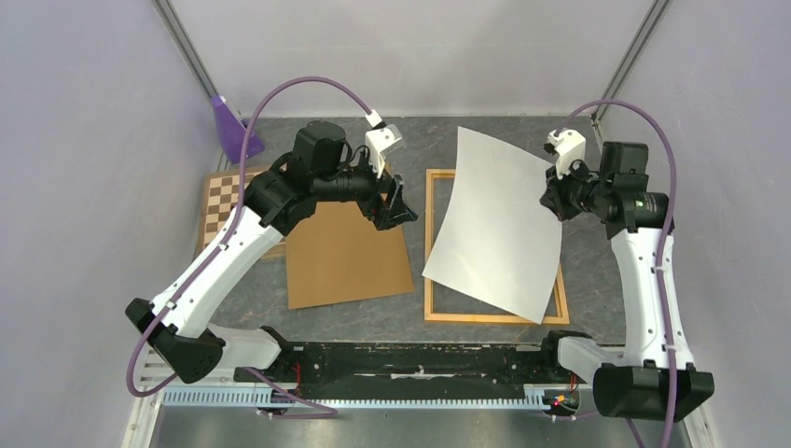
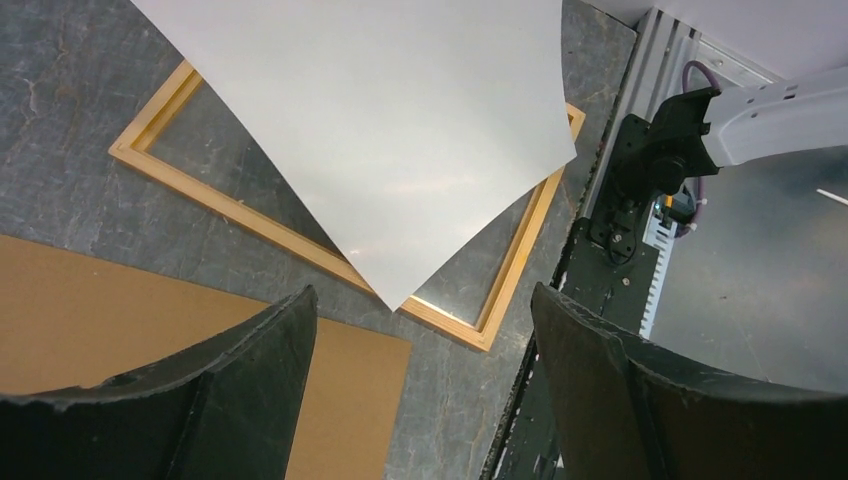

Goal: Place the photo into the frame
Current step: Turn over the photo from the photo frame.

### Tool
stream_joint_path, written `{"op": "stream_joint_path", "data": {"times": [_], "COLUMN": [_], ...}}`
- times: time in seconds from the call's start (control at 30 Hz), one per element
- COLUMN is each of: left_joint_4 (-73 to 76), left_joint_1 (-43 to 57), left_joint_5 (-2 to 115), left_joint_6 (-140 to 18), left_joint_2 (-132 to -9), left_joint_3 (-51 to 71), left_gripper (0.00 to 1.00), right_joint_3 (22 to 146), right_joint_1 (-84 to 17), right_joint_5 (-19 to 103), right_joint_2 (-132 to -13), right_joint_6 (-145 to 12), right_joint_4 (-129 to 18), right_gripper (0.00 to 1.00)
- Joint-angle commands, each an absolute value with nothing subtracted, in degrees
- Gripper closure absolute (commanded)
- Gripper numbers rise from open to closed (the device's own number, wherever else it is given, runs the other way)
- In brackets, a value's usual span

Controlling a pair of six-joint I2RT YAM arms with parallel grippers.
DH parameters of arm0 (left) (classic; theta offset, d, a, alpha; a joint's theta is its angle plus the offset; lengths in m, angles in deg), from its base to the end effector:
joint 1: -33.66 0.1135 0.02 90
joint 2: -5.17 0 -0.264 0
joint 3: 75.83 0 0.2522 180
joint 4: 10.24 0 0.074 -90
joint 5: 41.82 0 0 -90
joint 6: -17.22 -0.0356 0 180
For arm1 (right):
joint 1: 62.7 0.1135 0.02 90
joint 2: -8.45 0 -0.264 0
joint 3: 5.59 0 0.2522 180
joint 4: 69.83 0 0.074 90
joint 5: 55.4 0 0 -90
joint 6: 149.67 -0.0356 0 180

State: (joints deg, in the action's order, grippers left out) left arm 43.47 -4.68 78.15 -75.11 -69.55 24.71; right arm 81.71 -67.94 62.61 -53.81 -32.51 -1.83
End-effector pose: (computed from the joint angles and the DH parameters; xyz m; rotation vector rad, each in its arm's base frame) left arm 0.2008 -0.1815 0.4290 1.0413 1.8411 -0.9202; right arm 0.2035 -0.0019 0.3821 -0.6575 2.1298 0.2617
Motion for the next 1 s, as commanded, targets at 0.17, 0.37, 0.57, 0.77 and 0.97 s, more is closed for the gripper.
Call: {"op": "stream_joint_path", "data": {"times": [0.17, 0.37, 0.57, 0.77, 0.97], "left_joint_4": [40.6, 40.8, 41.1, 41.1, 41.1], "left_joint_1": [-4.8, -5.0, -5.1, -5.6, -6.0], "left_joint_5": [77.3, 76.9, 76.2, 75.8, 75.3], "left_joint_6": [-78.7, -79.8, -81.0, -81.5, -82.0], "left_joint_2": [-69.6, -70.8, -72.2, -74.4, -76.6], "left_joint_3": [24.9, 24.4, 24.7, 25.4, 26.8], "left_gripper": [0.14, 0.14, 0.13, 0.13, 0.13], "right_joint_3": [76.2, 75.2, 77.0, 82.2, 86.4], "right_joint_1": [-68.6, -68.6, -68.8, -69.2, -69.2], "right_joint_5": [57.2, 56.5, 56.1, 56.6, 56.3], "right_joint_2": [-61.7, -68.0, -72.8, -78.1, -82.6], "right_joint_6": [-26.0, -23.6, -20.2, -15.5, -11.3], "right_joint_4": [-8.4, -10.8, -12.3, -10.3, -9.2], "right_gripper": [1.0, 1.0, 1.0, 1.0, 1.0]}}
